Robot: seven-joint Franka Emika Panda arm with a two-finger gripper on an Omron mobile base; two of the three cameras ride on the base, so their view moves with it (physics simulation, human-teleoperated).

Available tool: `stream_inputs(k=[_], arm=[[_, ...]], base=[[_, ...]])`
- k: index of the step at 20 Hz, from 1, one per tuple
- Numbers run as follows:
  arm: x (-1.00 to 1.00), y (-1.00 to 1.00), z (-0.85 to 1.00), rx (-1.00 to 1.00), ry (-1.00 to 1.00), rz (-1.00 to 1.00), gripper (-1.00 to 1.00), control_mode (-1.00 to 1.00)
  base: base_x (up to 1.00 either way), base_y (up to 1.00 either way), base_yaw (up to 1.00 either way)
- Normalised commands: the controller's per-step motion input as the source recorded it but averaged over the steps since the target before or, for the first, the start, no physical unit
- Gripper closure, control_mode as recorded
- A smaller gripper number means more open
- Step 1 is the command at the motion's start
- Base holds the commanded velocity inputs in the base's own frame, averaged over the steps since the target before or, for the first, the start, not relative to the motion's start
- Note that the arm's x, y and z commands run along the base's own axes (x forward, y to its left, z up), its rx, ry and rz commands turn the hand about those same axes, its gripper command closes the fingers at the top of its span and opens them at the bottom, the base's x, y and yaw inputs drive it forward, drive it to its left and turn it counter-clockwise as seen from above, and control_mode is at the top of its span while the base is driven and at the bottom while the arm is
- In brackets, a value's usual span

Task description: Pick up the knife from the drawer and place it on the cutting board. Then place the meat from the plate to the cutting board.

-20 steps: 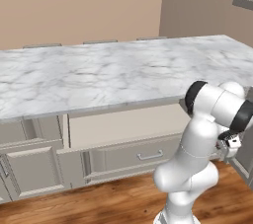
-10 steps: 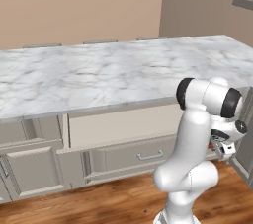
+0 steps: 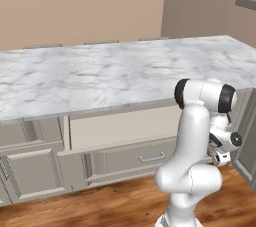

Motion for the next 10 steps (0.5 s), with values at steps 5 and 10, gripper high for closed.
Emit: stream_inputs(k=[5,10], arm=[[0.47,0.00,0.00,0.00,0.03,0.00,1.00,-1.00],[0.57,-0.04,0.00,0.01,0.05,0.00,1.00,-1.00]], base=[[0.00,0.00,0.00],[0.00,0.00,0.00]])
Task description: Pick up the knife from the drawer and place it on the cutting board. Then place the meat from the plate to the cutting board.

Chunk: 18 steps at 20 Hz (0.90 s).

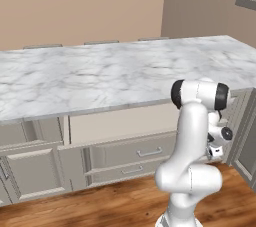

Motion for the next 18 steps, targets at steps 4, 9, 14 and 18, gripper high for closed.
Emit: stream_inputs(k=[4,9,14,18], arm=[[0.65,-0.03,0.00,0.00,0.01,0.00,1.00,-1.00],[0.76,-0.01,0.00,0.03,0.02,0.00,1.00,-1.00],[0.91,0.00,0.00,0.05,0.08,0.00,1.00,-1.00],[1.00,0.00,0.00,0.04,0.10,0.00,1.00,-1.00]], base=[[0.00,0.00,0.00],[0.00,0.00,0.00],[0.00,0.00,0.00],[0.00,0.00,0.00]])
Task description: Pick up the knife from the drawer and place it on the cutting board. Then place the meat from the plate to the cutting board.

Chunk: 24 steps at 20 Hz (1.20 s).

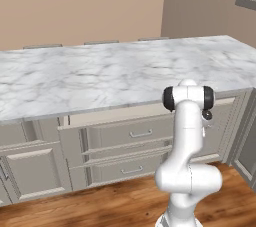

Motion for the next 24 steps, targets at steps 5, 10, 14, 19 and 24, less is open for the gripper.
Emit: stream_inputs(k=[5,10,14,19,24], arm=[[0.88,-0.07,0.04,0.07,0.02,0.03,1.00,-1.00],[-0.57,-0.73,0.23,0.13,0.00,0.00,1.00,-1.00],[-0.47,-0.53,0.74,0.07,0.04,0.00,1.00,-1.00],[-0.40,-0.12,0.83,-0.01,0.27,0.00,1.00,-1.00],[-0.77,0.07,0.97,-0.10,0.34,0.00,1.00,-1.00]], base=[[0.00,0.00,0.00],[0.00,0.00,0.00],[0.00,0.00,0.00],[0.00,0.00,0.00],[0.00,0.00,0.00]])
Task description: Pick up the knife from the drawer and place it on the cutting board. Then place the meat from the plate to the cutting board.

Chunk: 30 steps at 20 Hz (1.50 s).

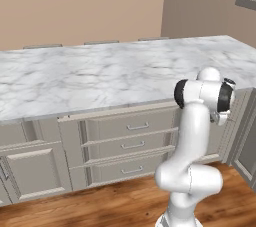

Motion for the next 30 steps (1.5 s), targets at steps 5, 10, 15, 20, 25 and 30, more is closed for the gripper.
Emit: stream_inputs(k=[5,10,15,20,25,30], arm=[[-1.00,0.42,1.00,-0.22,0.13,0.01,1.00,-1.00],[-1.00,0.70,0.45,-0.25,-0.17,0.09,1.00,-1.00],[-0.87,0.57,0.19,-0.19,-0.18,0.21,1.00,-1.00],[-0.40,0.33,0.98,-0.16,-0.05,0.32,1.00,-1.00],[-0.12,0.25,1.00,-0.11,0.02,0.34,1.00,-1.00],[-0.01,0.36,0.75,-0.01,0.19,0.31,1.00,-1.00]], base=[[0.00,0.00,0.00],[0.00,0.00,0.00],[0.00,0.00,0.00],[0.00,0.00,0.00],[0.00,0.00,0.00],[0.00,0.00,0.00]])
